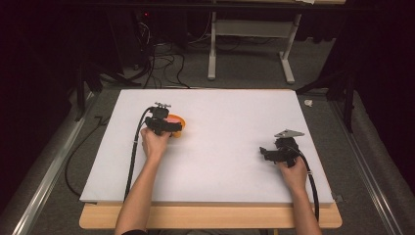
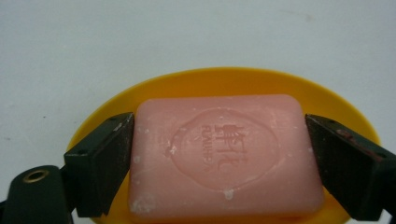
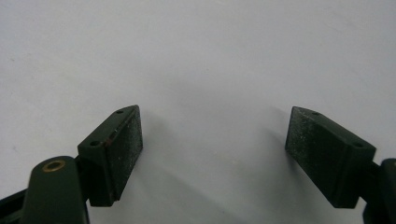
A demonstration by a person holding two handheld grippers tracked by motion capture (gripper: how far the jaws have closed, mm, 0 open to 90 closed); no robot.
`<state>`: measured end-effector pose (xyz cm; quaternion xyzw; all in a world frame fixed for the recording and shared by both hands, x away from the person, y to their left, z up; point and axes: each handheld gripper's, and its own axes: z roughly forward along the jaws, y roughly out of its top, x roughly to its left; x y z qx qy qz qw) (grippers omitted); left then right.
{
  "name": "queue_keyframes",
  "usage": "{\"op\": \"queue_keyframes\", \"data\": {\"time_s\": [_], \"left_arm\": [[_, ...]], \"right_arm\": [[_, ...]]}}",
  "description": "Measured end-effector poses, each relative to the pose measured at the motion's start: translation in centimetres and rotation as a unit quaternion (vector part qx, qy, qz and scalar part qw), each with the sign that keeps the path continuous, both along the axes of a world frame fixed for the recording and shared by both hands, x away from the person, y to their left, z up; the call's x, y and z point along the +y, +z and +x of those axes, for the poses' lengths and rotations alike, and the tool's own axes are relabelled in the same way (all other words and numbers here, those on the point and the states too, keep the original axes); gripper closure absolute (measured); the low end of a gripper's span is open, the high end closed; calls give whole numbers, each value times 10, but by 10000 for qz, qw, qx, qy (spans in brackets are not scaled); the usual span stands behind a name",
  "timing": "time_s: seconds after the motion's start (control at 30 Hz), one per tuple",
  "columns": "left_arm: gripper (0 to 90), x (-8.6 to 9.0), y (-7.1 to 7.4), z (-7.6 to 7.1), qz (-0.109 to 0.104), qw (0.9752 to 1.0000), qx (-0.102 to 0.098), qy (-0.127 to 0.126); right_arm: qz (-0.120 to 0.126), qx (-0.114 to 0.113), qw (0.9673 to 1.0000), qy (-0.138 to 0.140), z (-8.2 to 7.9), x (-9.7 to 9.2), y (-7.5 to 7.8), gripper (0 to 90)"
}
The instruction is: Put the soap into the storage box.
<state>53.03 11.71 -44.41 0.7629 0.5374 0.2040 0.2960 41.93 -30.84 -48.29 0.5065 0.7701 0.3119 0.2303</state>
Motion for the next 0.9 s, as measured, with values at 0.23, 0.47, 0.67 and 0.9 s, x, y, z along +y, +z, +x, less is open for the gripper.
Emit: {"op": "queue_keyframes", "data": {"time_s": [0.23, 0.47, 0.67, 0.9], "left_arm": [[131, 6, 13, -3, -217, 9995, -214, 14], [142, 13, 24, -11, -263, 9991, -305, -121], [144, 17, 30, -17, -384, 9983, -388, -183], [145, 19, 36, -26, -433, 9975, -494, -265]], "right_arm": [[8, 9, 10000, 3, 0, 0, 0, 194], [11, 12, 10000, 2, 0, 0, 0, 194], [15, 15, 10000, 0, 0, 0, 0, 194], [17, 16, 10000, 5, 1, -1, 0, 194]]}}
